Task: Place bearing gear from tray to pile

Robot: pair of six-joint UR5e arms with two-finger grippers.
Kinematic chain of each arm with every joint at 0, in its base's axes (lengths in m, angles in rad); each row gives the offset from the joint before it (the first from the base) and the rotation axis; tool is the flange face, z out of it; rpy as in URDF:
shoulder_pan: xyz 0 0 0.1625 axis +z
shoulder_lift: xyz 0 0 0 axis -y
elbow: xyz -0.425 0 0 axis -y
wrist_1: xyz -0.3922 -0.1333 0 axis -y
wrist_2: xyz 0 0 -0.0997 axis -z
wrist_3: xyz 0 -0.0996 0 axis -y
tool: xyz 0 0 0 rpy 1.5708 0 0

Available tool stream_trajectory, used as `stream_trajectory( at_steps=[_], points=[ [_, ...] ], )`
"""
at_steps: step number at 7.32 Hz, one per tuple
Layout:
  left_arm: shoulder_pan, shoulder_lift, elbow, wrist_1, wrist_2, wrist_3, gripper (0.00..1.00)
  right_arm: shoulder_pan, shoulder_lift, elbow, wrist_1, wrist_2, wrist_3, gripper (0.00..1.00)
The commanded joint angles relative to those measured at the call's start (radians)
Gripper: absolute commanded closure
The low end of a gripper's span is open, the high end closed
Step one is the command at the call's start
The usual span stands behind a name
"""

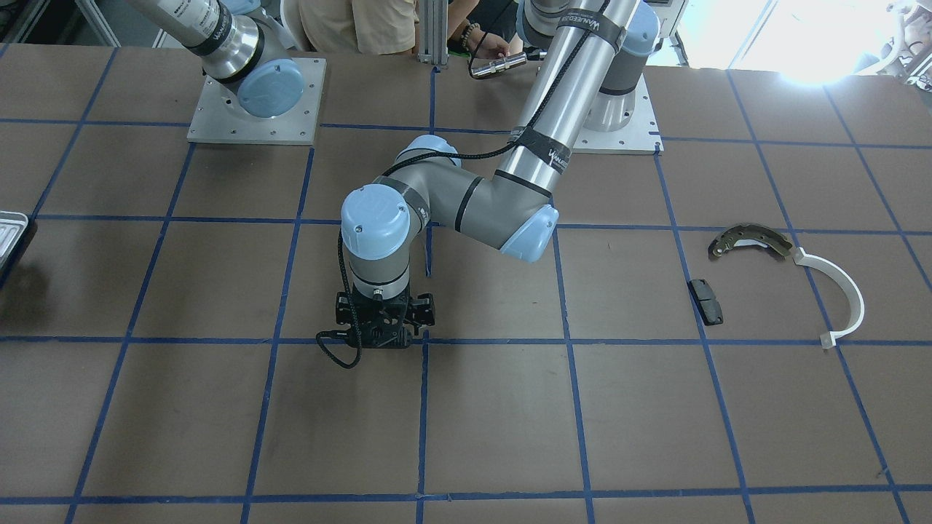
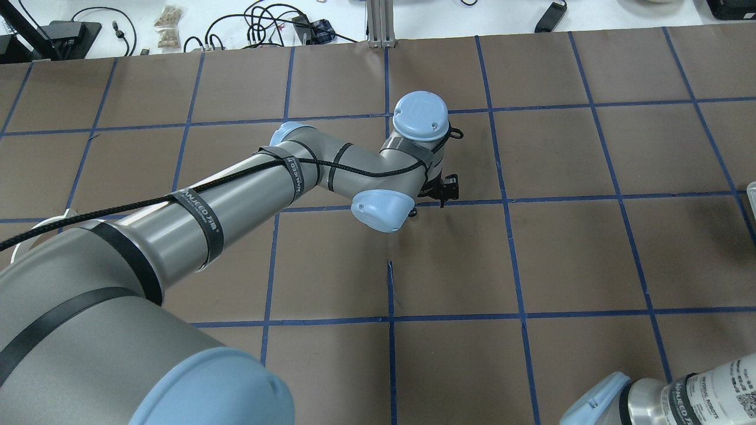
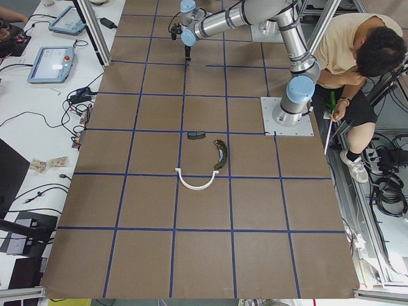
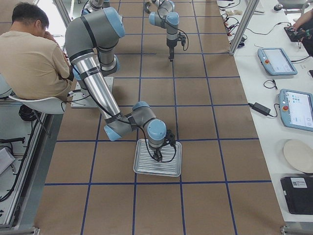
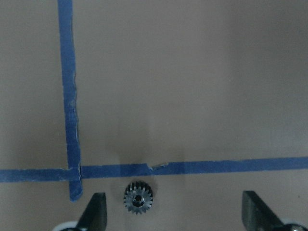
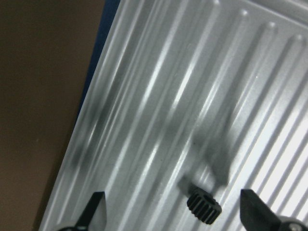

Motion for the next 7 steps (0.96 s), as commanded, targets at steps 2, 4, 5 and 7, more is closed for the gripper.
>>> stream_trajectory(
  at_steps=[2,4,5,7],
  points=[
    [0.000,-0.005,-0.006,-0.081,0.019,-0.063,0.02,-0.010,0.008,-0.001,-0.032,-0.002,-0.070,0.25],
    [0.000,-0.006,-0.004,-0.081,0.019,-0.063,0.64,-0.010,0.008,-0.001,-0.046,-0.010,-0.080,0.70],
    [0.000,-0.005,0.005,-0.074,0.021,-0.063,0.82,-0.010,0.009,0.001,-0.044,-0.048,-0.080,0.90],
    [0.000,-0.005,0.006,-0.067,0.018,-0.056,1.00,-0.010,0.006,0.002,-0.041,-0.056,-0.077,1.00]
  ],
)
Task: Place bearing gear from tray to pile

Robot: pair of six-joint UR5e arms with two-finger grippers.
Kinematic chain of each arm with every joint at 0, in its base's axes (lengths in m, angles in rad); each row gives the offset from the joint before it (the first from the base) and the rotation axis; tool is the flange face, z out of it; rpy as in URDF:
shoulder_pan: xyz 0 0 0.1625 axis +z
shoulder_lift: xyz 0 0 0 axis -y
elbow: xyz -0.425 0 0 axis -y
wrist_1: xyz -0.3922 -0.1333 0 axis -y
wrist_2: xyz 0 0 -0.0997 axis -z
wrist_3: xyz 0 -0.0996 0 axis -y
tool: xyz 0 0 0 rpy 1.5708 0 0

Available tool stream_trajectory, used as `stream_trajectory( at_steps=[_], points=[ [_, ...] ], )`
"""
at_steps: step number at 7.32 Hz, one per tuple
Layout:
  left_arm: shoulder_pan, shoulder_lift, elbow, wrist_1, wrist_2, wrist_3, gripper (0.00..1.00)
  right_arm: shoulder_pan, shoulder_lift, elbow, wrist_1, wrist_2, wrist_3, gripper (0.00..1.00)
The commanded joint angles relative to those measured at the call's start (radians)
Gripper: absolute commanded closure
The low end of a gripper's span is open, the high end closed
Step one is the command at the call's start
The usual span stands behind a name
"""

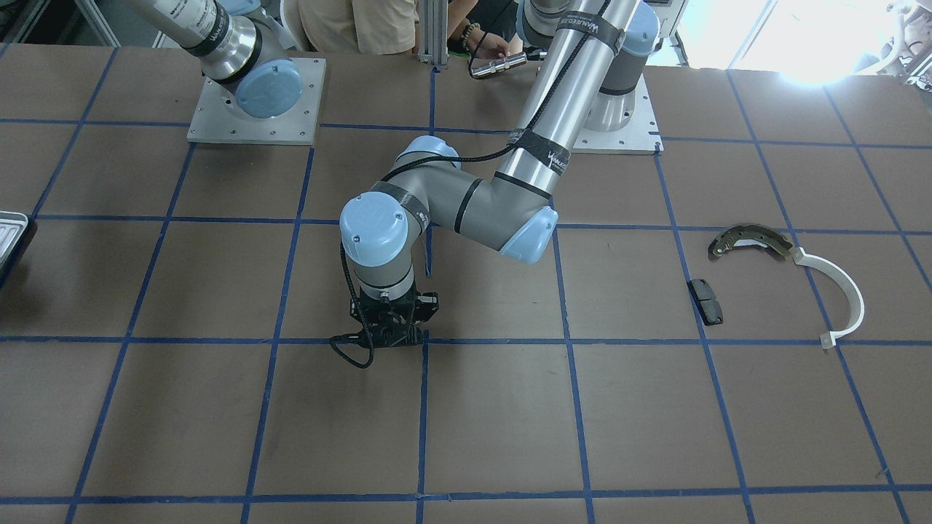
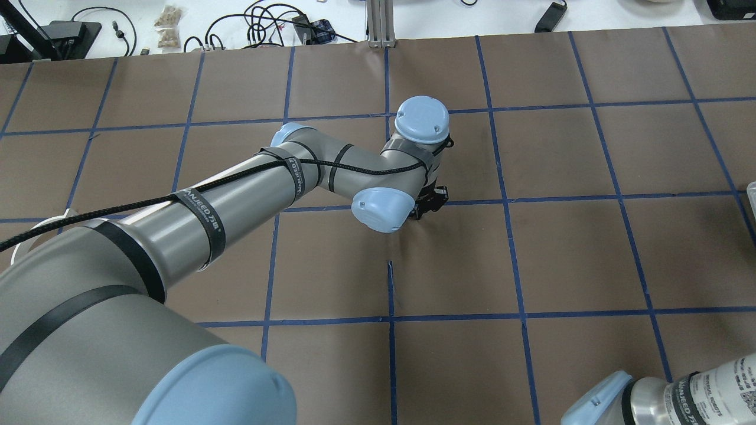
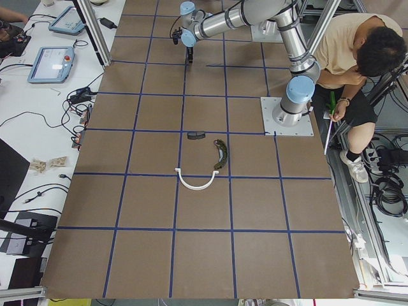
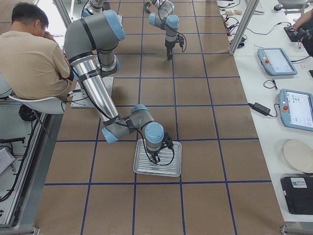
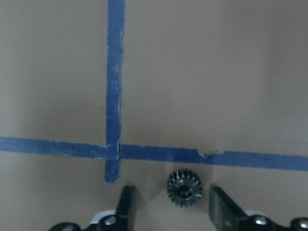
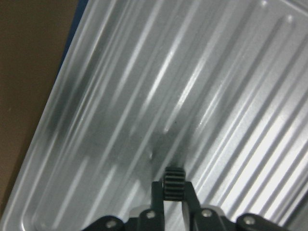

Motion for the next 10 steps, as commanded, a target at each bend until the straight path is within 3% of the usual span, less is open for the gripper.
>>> stream_trajectory(
  at_steps=[1,2,4,7,8,10],
  points=[
    [0.000,0.008,0.007,0.009,0.000,0.012,1.00,0.003,-0.021,0.000,0.015,-0.008,0.016,1.00],
    [0.003,0.021,0.002,0.009,0.002,0.015,1.00,0.015,-0.070,0.003,0.032,-0.005,0.045,1.00],
    [0.102,0.098,-0.016,-0.042,0.052,0.154,1.00,0.136,-0.215,0.009,0.250,-0.004,0.275,1.00],
    [0.402,0.287,-0.087,-0.142,0.069,0.703,1.00,0.466,-0.372,0.027,0.501,0.031,0.851,1.00],
    [0.531,0.338,-0.140,-0.142,0.057,0.860,1.00,0.589,-0.389,0.046,0.506,0.065,1.054,1.00],
    [0.717,0.393,-0.242,-0.123,0.060,0.999,1.00,0.838,-0.377,0.047,0.482,0.125,1.480,1.00]
  ],
)
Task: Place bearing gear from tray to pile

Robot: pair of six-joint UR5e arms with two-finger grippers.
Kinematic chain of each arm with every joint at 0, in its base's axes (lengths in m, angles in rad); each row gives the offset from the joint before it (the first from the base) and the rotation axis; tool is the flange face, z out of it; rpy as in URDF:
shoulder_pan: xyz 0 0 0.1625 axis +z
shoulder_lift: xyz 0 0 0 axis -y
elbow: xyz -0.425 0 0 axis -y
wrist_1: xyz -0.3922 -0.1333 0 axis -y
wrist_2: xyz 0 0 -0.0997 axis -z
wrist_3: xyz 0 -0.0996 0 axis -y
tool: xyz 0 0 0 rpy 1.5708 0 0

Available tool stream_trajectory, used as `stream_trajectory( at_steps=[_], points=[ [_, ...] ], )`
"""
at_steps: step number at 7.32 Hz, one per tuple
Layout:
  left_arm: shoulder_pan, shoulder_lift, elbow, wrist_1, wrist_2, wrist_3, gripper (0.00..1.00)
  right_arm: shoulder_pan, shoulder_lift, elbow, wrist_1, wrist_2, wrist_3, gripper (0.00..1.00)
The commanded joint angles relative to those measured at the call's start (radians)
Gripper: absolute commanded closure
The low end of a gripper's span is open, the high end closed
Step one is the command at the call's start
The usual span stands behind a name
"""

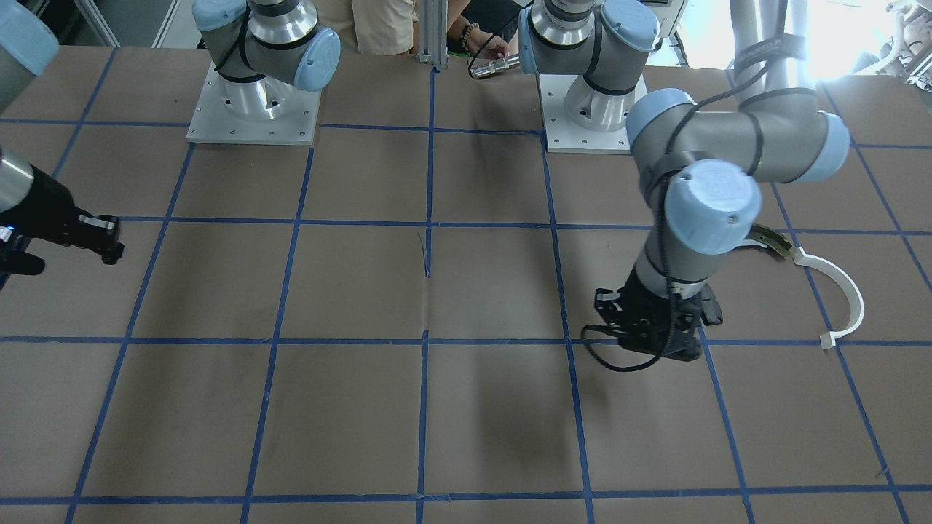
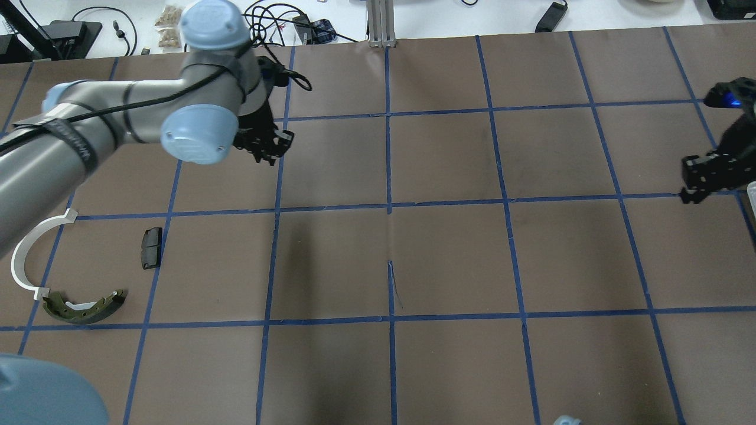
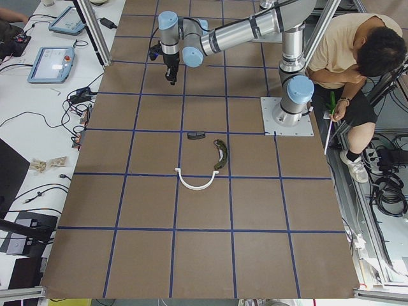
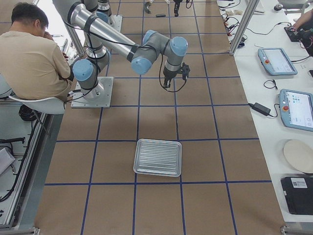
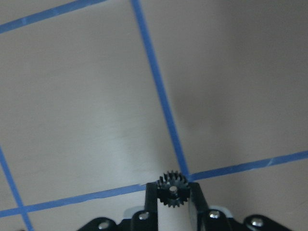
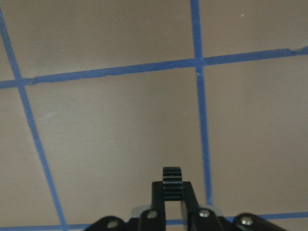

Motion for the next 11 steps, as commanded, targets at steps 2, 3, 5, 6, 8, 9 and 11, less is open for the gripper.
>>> stream_trajectory(
  at_steps=[2,3,5,6,8,9,11],
  points=[
    [0.305,0.039,-0.121,0.068,0.000,0.252,1.00,0.360,0.072,0.005,-0.153,0.177,0.705,1.00],
    [0.389,0.017,-0.162,0.144,-0.001,0.317,1.00,0.458,0.124,0.003,-0.284,0.205,0.840,1.00],
    [0.506,-0.033,-0.256,0.359,-0.076,0.403,1.00,0.574,0.264,-0.006,-0.522,0.291,1.097,1.00],
    [0.508,-0.061,-0.273,0.392,-0.079,0.407,0.98,0.595,0.296,-0.006,-0.563,0.303,1.112,1.00],
    [0.516,-0.084,-0.256,0.394,-0.079,0.460,0.53,0.602,0.315,-0.006,-0.569,0.279,1.109,0.39],
    [0.516,-0.087,-0.251,0.392,-0.076,0.460,0.31,0.602,0.317,-0.007,-0.563,0.296,1.108,0.00],
    [0.487,-0.066,-0.161,0.365,-0.075,0.474,0.30,0.585,0.308,-0.030,-0.564,0.281,1.056,0.00]
  ],
)
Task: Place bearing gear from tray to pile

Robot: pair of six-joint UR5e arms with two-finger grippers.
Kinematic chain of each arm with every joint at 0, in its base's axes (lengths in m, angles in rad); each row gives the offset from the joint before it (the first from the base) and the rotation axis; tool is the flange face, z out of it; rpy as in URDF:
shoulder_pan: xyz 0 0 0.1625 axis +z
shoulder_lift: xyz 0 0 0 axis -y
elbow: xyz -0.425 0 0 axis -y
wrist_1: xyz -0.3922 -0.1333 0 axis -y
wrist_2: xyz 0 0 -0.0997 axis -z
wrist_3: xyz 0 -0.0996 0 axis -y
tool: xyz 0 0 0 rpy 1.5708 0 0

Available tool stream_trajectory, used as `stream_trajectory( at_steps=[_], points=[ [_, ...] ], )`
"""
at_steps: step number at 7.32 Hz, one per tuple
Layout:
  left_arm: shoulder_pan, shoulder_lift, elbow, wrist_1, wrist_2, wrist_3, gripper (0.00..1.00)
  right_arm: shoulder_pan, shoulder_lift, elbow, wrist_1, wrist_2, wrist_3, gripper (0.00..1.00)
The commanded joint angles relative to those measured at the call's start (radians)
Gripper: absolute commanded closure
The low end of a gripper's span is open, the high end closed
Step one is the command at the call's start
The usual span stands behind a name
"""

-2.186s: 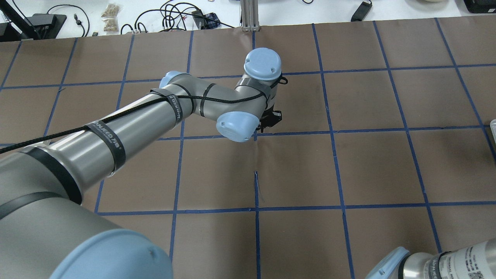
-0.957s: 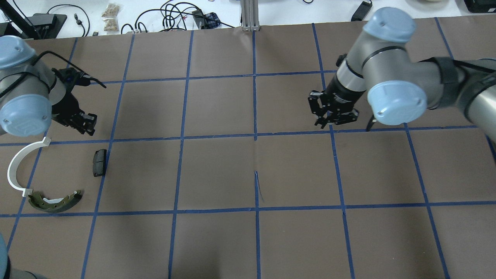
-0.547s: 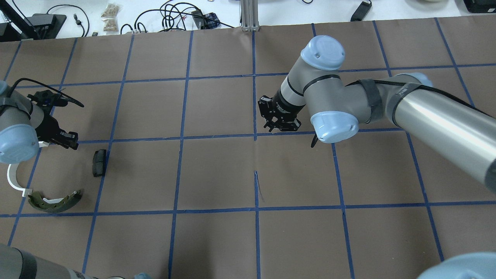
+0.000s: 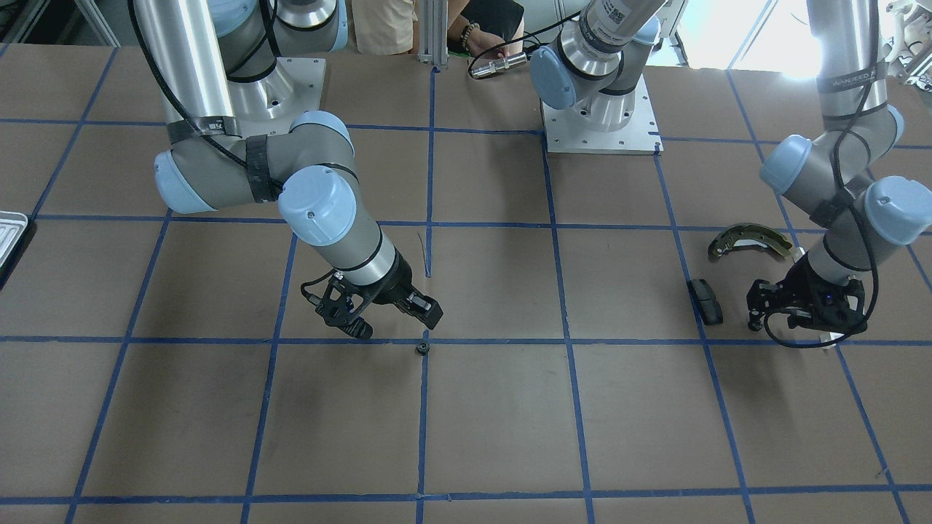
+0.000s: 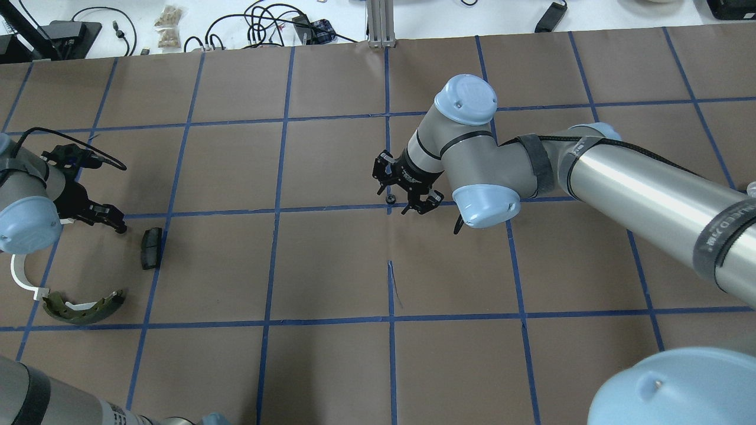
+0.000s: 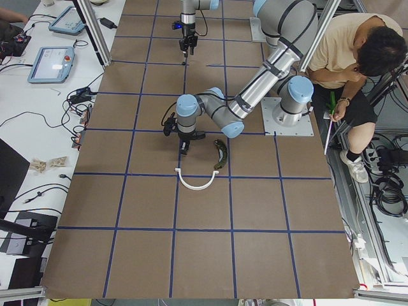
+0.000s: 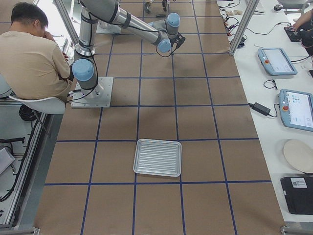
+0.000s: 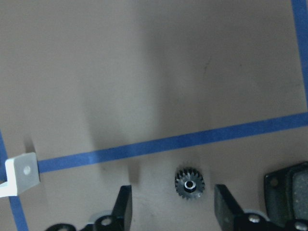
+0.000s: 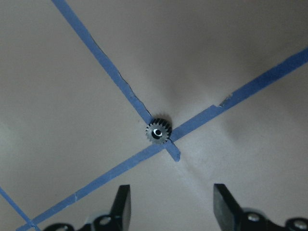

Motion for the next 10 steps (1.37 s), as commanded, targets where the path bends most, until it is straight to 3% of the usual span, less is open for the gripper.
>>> stream_trajectory(
  at_steps=[1,2,5,7,10],
  points=[
    [-0.093,0.017,0.097,-0.084,0.000,-0.010,0.26,-0.048,-0.017,-0.055,0.027,-0.082,-0.209,0.00],
    [-0.203,0.028,0.114,-0.089,0.005,-0.094,0.26,-0.107,-0.060,-0.111,0.184,-0.158,-0.337,0.00],
    [-0.610,0.019,0.136,-0.123,0.010,-0.734,0.08,-0.300,-0.154,-0.384,0.626,-0.212,-0.703,0.00],
    [-0.821,-0.032,0.186,-0.134,-0.021,-1.049,0.03,-0.368,-0.186,-0.564,0.882,-0.240,-0.763,0.00],
    [-0.995,-0.118,0.236,-0.126,-0.055,-1.233,0.00,-0.342,-0.228,-0.560,0.882,-0.274,-0.786,0.00]
  ],
)
